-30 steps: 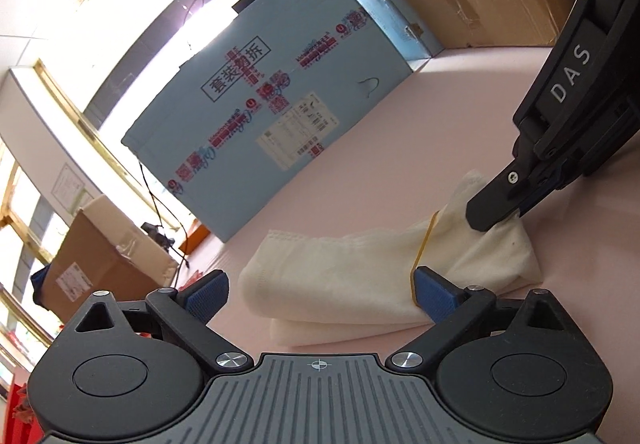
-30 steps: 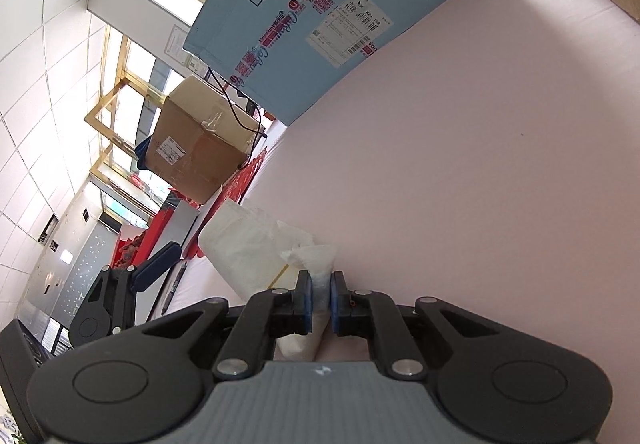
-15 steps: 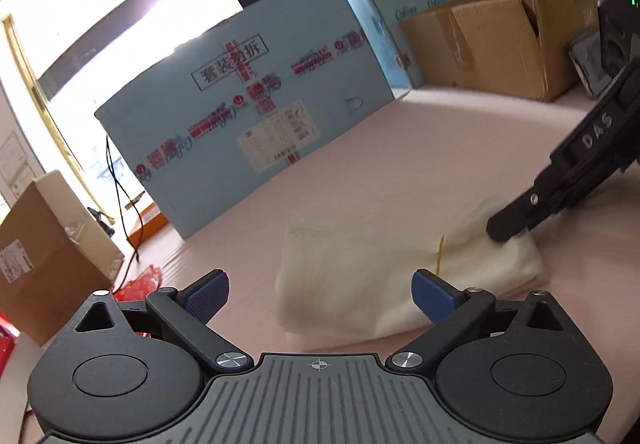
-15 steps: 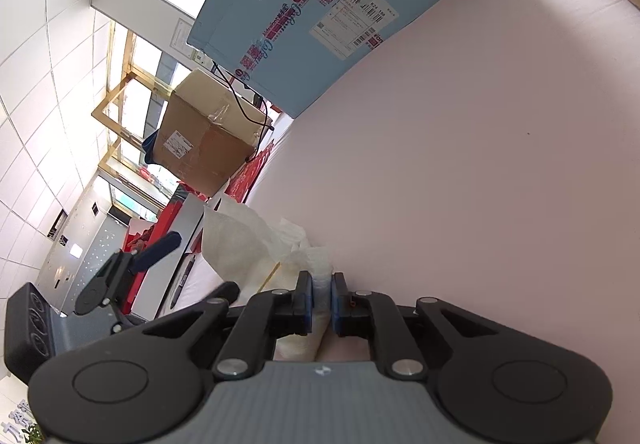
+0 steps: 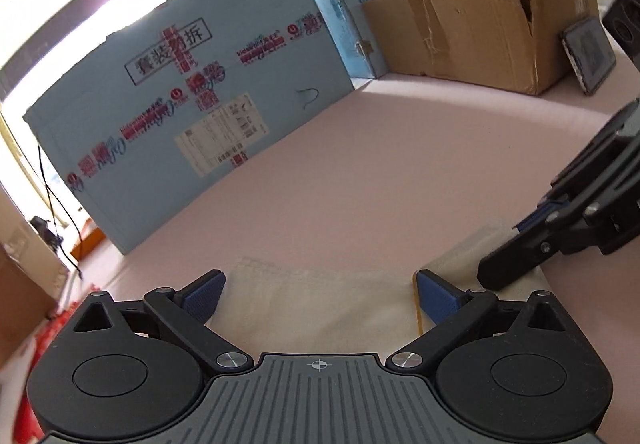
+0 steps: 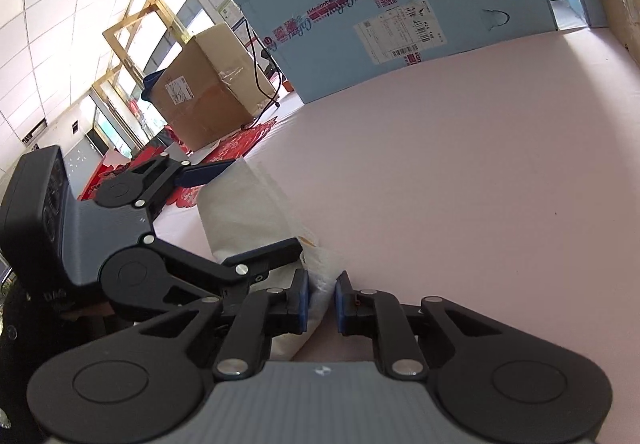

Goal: Fold shopping bag

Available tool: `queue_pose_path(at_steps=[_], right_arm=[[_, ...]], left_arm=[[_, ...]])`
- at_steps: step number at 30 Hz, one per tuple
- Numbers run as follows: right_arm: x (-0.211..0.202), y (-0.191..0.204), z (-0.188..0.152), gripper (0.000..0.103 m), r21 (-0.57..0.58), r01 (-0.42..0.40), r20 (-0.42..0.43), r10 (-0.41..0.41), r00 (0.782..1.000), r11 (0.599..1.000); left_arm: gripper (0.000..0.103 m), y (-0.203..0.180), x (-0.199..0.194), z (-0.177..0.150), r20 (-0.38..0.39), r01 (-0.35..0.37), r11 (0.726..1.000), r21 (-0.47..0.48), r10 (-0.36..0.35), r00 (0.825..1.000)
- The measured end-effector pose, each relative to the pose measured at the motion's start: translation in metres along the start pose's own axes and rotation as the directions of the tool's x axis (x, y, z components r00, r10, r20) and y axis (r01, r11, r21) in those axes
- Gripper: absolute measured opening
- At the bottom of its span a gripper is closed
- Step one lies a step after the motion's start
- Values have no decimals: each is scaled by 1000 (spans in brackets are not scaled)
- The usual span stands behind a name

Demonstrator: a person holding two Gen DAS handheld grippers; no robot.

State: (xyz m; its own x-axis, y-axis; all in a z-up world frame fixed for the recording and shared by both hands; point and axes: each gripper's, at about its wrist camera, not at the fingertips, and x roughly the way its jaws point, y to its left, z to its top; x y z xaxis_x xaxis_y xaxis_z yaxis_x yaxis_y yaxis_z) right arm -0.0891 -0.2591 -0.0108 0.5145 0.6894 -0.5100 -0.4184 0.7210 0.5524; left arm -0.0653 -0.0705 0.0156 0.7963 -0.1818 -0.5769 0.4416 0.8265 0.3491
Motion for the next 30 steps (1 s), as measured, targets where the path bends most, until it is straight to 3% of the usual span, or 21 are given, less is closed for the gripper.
queue_pose_path(at_steps=[2,7,12,16,20,23,28,30], right_arm=[[-1,3,-2,14,-34,6,-1,-6,1000,999],[-2,-5,-2,14,7,-24,-6,24,1000,1000],[-4,-16,-1,14,79,-54,10,53,999,995],[-5,-21,4,14,110,-66,25,64,998,992],[-10,-26,8,14,130,-43,54,37,998,991],[-17,-31,15,14,133,0,96,-13,995,991],[-20,-39,24,17,127,38,130,-55,990,991],[-19,-42,23,19,142,42,126,-61,990,989]], left_arm=[[102,10,2,-3,-11,-4,999,-32,4,1000],[103,31,4,-13,-31,-2,994,-112,-1,1000],[102,25,-26,-22,39,115,990,-87,-112,993],[102,32,-40,-27,89,131,968,-213,-114,989],[102,49,-46,-37,149,154,886,-437,-97,984],[102,54,-42,-40,158,157,836,-526,-86,984],[102,55,-32,-42,184,223,754,-618,-137,973],[102,57,-24,-41,189,221,708,-671,-125,974]])
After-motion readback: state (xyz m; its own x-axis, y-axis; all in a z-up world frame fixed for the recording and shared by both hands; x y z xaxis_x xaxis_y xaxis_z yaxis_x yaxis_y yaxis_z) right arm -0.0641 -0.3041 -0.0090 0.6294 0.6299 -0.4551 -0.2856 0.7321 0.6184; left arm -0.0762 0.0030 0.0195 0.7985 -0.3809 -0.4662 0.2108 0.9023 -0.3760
